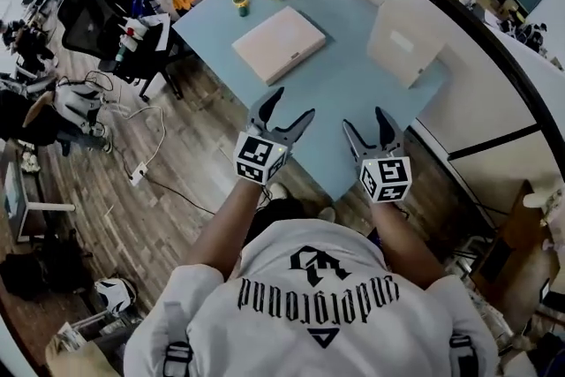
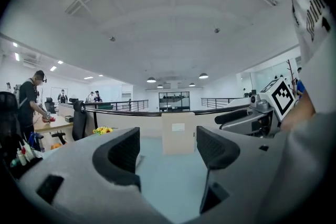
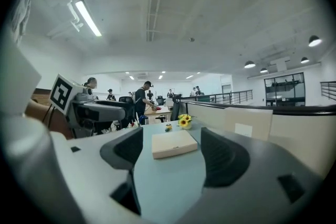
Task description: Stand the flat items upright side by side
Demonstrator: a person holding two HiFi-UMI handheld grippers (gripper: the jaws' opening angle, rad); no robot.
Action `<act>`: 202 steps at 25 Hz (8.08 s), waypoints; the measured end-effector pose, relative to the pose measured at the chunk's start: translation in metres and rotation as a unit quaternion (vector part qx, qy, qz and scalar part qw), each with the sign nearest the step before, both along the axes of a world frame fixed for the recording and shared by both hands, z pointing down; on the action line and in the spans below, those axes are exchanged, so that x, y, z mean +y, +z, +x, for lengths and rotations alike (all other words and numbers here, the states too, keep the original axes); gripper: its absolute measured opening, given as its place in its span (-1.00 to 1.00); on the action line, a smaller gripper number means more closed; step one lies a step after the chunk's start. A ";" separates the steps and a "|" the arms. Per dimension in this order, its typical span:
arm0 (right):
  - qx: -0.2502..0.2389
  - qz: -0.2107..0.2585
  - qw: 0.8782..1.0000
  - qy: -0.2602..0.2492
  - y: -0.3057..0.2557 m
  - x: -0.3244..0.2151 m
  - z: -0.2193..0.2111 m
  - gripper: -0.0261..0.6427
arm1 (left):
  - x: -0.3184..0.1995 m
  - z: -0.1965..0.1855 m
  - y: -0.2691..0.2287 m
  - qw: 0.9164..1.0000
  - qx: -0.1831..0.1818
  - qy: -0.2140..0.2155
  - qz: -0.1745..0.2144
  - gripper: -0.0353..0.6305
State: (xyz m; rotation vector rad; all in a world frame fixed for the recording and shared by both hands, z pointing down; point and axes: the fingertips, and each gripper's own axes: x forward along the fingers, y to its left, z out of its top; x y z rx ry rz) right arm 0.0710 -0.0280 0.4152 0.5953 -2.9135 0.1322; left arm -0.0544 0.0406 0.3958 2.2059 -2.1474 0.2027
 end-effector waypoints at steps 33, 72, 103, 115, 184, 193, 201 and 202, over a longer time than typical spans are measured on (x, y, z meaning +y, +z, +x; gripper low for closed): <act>0.022 -0.040 0.996 0.080 0.025 0.054 -0.261 0.12 | 0.055 -0.282 0.014 0.996 0.020 0.079 -0.021 0.15; 0.084 -0.281 0.929 0.226 0.187 -0.141 -0.353 0.19 | -0.224 -0.394 0.188 0.936 0.033 0.243 -0.253 0.17; 0.086 -0.517 0.809 0.268 0.338 -0.144 -0.385 0.12 | -0.255 -0.432 0.348 0.807 0.135 0.305 -0.487 0.12; 0.107 -0.500 0.814 0.274 0.318 -0.136 -0.381 0.07 | -0.254 -0.426 0.322 0.820 0.096 0.309 -0.472 0.07; 0.218 -0.058 0.929 0.294 0.196 -0.303 0.037 0.00 | -0.371 -0.009 0.202 0.949 -0.024 0.254 -0.184 0.03; 0.221 -0.067 0.929 0.290 0.211 -0.318 0.040 0.00 | -0.384 -0.007 0.211 0.948 -0.025 0.254 -0.191 0.01; 0.223 -0.072 0.930 0.285 0.219 -0.327 0.040 0.00 | -0.393 -0.007 0.219 0.947 -0.022 0.250 -0.198 0.02; 0.223 -0.072 0.930 0.284 0.220 -0.327 0.040 0.00 | -0.394 -0.007 0.220 0.948 -0.021 0.249 -0.199 0.02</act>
